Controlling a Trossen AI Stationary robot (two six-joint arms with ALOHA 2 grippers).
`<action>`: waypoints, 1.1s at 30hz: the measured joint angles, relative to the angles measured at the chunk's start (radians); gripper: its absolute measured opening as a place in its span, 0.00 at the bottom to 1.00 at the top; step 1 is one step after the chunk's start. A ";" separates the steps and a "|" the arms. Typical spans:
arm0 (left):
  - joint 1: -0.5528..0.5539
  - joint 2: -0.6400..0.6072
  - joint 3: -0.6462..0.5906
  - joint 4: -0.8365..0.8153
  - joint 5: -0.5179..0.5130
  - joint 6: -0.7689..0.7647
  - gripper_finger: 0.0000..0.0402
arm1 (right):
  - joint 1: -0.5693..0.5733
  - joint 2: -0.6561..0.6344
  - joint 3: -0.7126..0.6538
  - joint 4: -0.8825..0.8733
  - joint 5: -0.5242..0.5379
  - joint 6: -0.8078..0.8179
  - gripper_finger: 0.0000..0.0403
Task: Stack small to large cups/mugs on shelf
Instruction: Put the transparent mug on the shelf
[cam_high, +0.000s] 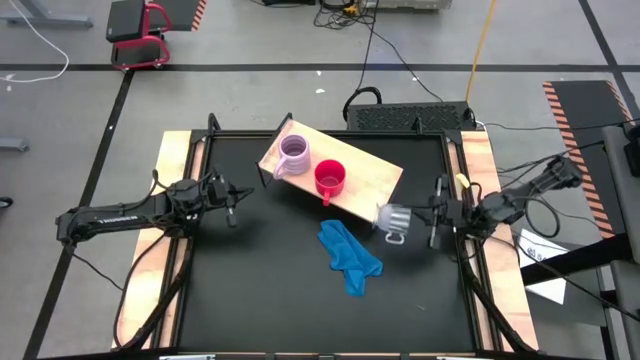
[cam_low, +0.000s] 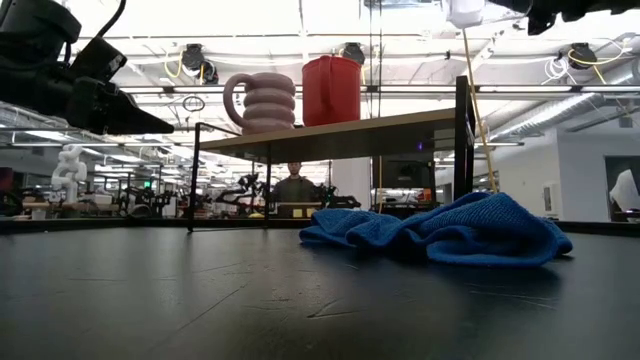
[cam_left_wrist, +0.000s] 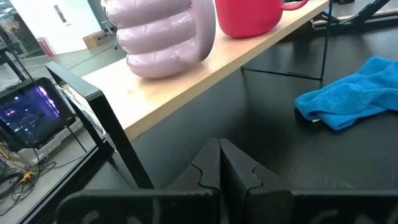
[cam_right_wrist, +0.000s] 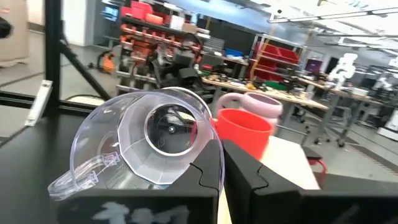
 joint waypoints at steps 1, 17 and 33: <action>0.000 0.000 0.000 0.000 0.000 0.000 0.01 | -0.013 0.000 0.002 -0.003 -0.001 -0.003 0.00; 0.000 0.000 0.000 0.000 0.000 0.000 0.01 | -0.196 0.052 0.232 -0.263 -0.083 0.036 0.00; 0.000 0.001 0.000 0.000 0.000 0.001 0.01 | -0.464 0.408 0.733 -0.766 -0.219 0.241 0.00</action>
